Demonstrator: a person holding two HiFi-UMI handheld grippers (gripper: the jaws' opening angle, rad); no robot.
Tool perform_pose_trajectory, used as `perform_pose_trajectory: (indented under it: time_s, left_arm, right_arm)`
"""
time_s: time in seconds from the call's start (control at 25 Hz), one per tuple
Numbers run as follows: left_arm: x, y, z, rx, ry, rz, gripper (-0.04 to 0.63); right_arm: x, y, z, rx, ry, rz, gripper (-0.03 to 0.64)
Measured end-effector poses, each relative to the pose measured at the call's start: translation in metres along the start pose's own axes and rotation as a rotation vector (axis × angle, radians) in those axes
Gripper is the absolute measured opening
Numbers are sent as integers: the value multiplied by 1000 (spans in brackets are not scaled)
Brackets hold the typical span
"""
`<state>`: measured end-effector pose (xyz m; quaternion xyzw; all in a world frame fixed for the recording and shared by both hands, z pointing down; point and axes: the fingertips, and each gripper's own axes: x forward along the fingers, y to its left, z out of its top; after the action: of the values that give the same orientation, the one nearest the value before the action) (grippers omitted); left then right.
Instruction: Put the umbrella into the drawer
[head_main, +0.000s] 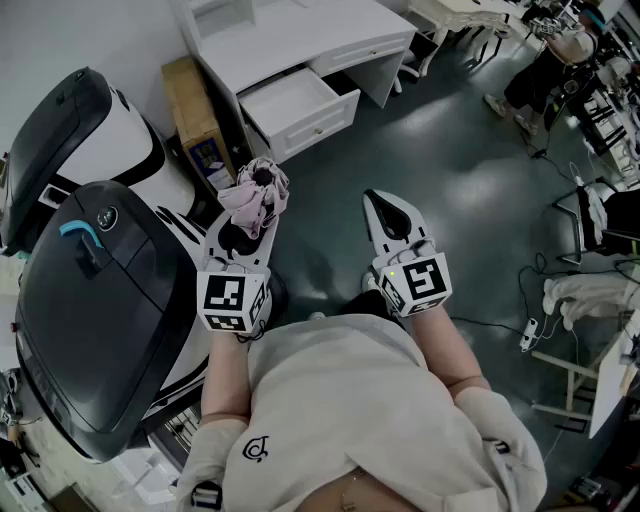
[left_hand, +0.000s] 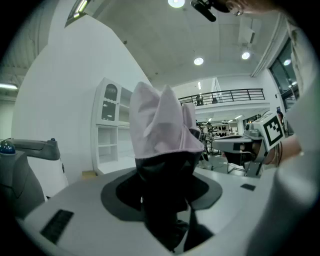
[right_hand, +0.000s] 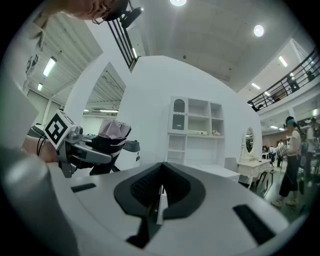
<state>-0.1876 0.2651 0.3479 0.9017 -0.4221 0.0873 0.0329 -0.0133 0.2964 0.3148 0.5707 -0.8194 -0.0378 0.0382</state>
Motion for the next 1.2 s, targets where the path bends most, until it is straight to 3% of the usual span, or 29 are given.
perform_pose_trajectory:
  time_s: [0.44, 0.76, 1.04, 1.2]
  left_arm:
    - [7, 1, 1, 1, -5, -18, 221]
    - [14, 11, -2, -20, 1, -6, 222]
    - [42, 17, -7, -40, 5, 52, 222]
    - [68, 27, -8, -43, 17, 126, 222]
  right_arm:
    - [6, 5, -8, 20, 16, 12, 5]
    - [18, -4, -25, 99, 52, -28, 5]
    - [48, -33, -42, 104, 65, 28, 6]
    - [87, -53, -50, 109, 57, 123, 6]
